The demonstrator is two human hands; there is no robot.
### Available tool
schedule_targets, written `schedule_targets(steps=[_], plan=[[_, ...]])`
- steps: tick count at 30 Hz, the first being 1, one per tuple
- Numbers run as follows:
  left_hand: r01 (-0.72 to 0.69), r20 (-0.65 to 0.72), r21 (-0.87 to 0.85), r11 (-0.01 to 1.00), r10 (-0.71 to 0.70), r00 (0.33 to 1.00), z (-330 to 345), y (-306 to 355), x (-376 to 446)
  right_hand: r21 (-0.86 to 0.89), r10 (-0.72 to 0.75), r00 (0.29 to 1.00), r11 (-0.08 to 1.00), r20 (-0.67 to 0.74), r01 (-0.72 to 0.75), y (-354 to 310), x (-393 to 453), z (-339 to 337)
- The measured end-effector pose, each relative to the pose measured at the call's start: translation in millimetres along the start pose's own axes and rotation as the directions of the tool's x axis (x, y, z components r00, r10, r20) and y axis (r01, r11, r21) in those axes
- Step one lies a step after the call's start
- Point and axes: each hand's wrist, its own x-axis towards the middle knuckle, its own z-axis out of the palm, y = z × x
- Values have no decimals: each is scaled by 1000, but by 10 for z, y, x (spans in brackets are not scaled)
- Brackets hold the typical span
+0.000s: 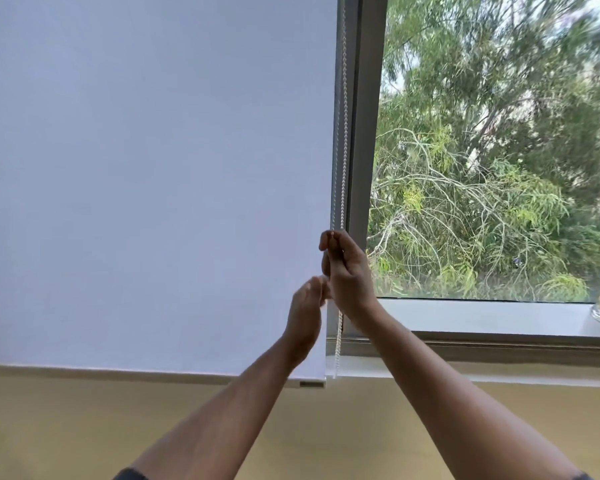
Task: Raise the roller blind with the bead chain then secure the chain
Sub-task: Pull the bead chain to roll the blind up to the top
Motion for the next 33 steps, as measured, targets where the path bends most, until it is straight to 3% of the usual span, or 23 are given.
schedule_targets(steps=[3,6,11,15,21,25,30,33], plan=[[-34,-40,-134,990,29,999,-20,421,205,-68,29,1000,997,-5,-29,172,-123,-61],[-107,5,-244,964,111,994,45,981,341,-186,42,999,981,-32,-47,274,-232,-100],[-116,24,-302,946,129,991,235,1561,379,-215,34,999,976,-6,-35,274,-344,-185],[-167,-63,-270,948,156,986,331,1444,272,-209,72,996,976,52,-60,302,-369,-323],[-163,-81,-237,958,148,986,381,1052,164,-210,237,964,955,118,-209,494,-488,-390],[-126,-99,-172,977,110,989,310,722,112,-248,237,959,949,152,-195,324,-382,-479],[-79,-84,-158,984,66,994,211,540,32,-13,259,961,966,95,-259,-258,-32,-418],[-69,-99,-120,990,58,993,168,512,49,99,184,976,976,116,-196,-645,270,-233]])
